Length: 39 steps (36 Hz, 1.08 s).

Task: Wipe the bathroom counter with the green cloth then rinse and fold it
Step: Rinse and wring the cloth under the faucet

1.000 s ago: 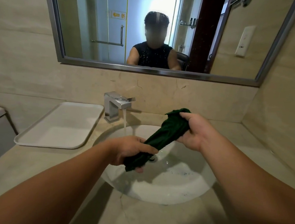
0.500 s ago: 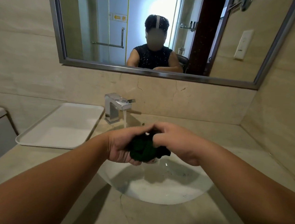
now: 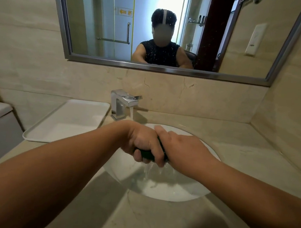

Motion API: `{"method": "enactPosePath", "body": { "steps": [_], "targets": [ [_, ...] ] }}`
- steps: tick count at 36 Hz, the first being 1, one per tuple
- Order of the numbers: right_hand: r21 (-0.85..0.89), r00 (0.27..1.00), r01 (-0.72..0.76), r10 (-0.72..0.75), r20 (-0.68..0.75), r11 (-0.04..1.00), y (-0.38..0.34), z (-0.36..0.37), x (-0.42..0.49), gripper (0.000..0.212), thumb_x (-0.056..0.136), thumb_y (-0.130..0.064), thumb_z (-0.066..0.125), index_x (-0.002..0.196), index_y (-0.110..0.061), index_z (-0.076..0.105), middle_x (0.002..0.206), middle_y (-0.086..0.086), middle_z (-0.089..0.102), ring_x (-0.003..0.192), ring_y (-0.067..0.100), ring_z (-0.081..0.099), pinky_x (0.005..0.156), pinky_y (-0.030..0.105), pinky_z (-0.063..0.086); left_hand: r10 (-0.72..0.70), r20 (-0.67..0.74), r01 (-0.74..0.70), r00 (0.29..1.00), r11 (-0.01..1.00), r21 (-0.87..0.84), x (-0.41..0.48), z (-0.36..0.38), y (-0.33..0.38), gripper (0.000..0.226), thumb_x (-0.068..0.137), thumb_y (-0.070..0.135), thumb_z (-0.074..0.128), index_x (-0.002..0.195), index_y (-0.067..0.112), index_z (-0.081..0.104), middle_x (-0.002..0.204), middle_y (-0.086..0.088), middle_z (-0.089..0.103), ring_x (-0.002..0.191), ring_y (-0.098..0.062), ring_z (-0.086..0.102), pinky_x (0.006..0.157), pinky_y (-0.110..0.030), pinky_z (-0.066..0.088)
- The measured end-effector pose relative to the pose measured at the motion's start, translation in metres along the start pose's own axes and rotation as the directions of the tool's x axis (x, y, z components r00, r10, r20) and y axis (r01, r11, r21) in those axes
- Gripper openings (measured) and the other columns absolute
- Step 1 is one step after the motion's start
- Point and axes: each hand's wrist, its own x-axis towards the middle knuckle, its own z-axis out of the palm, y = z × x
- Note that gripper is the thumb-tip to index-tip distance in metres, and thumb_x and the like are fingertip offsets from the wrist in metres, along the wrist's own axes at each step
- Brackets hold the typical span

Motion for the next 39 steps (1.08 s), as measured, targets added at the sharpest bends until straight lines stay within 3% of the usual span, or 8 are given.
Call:
{"method": "enactPosePath", "body": {
  "steps": [4,7,14,20,26,31,34,39],
  "targets": [
    [0.083,0.954,-0.168,0.141,0.266,0.982,-0.002,-0.006,0.015,0.014,0.092,-0.027,0.065,0.098,-0.019,0.055,0.084,0.001,0.062,0.066,0.023,0.056,0.057,0.034,0.047,-0.059,-0.263,0.107,0.963,0.979,0.173,0.014,0.013,-0.001,0.027,0.086,0.003,0.07,0.066,0.013,0.055,0.062,-0.006,0.044,0.052,-0.017,0.036,0.046,-0.026,0.024],
    [0.175,0.863,-0.235,0.123,0.49,0.956,-0.002,-0.008,0.022,0.017,0.088,-0.024,0.07,0.073,-0.018,0.062,0.066,-0.001,0.059,0.056,0.019,0.053,0.052,0.029,0.04,-0.056,-0.342,0.164,0.938,0.94,0.298,0.022,0.025,-0.003,0.024,0.088,0.003,0.064,0.07,0.012,0.051,0.061,-0.006,0.041,0.051,-0.021,0.033,0.049,-0.027,0.026],
    [0.382,0.636,-0.494,0.025,0.771,0.781,0.01,-0.013,0.03,0.017,0.083,-0.017,0.078,0.074,-0.01,0.066,0.052,0.001,0.053,0.042,0.02,0.043,0.047,0.025,0.035,0.106,-0.426,0.201,0.899,0.764,0.613,0.019,0.039,-0.003,0.023,0.089,0.016,0.064,0.068,0.011,0.055,0.064,-0.006,0.05,0.055,-0.025,0.042,0.053,-0.031,0.035],
    [0.444,0.483,-0.713,-0.078,0.872,0.543,0.023,-0.005,0.032,0.024,0.089,-0.014,0.075,0.073,-0.011,0.057,0.06,0.005,0.053,0.041,0.014,0.032,0.042,0.019,0.02,0.363,-0.506,0.28,0.782,0.521,0.807,0.018,0.048,-0.007,0.022,0.102,0.025,0.06,0.118,0.011,0.065,0.094,-0.006,0.069,0.073,-0.024,0.058,0.057,-0.033,0.042],
    [0.517,0.476,-0.793,-0.2,0.856,0.324,0.028,0.012,0.032,0.025,0.092,-0.012,0.07,0.072,-0.013,0.056,0.062,0.004,0.05,0.038,0.009,0.028,0.041,0.018,0.017,0.573,-0.484,0.297,0.661,0.393,0.87,0.023,0.04,-0.028,0.025,0.104,0.024,0.057,0.125,0.014,0.05,0.104,-0.008,0.065,0.072,-0.025,0.051,0.062,-0.039,0.046],
    [0.525,0.474,-0.814,-0.238,0.848,0.25,0.028,0.031,0.039,0.021,0.093,-0.012,0.068,0.077,-0.014,0.055,0.062,0.003,0.047,0.038,0.008,0.028,0.038,0.018,0.018,0.603,-0.467,0.28,0.647,0.383,0.88,0.033,0.03,-0.041,0.023,0.103,0.025,0.058,0.121,0.015,0.049,0.097,-0.005,0.06,0.069,-0.023,0.049,0.059,-0.036,0.041],
    [0.569,0.573,-0.755,-0.095,0.814,0.325,0.018,0.043,0.052,0.014,0.09,-0.014,0.073,0.093,-0.01,0.06,0.068,0.006,0.054,0.045,0.014,0.04,0.04,0.023,0.03,0.492,-0.583,0.297,0.646,0.542,0.786,0.044,0.016,-0.049,0.025,0.101,0.026,0.063,0.108,0.022,0.04,0.093,-0.004,0.06,0.069,-0.022,0.055,0.059,-0.036,0.045],
    [0.526,0.768,-0.491,0.06,0.638,0.694,0.0,0.062,0.083,0.033,0.086,-0.026,0.08,0.113,-0.017,0.064,0.098,0.005,0.07,0.081,0.024,0.069,0.07,0.036,0.059,0.195,-0.728,0.303,0.657,0.816,0.492,0.055,-0.015,-0.067,0.041,0.083,0.025,0.083,0.113,0.022,0.055,0.098,-0.001,0.065,0.088,-0.022,0.063,0.072,-0.034,0.05]
  ]
}}
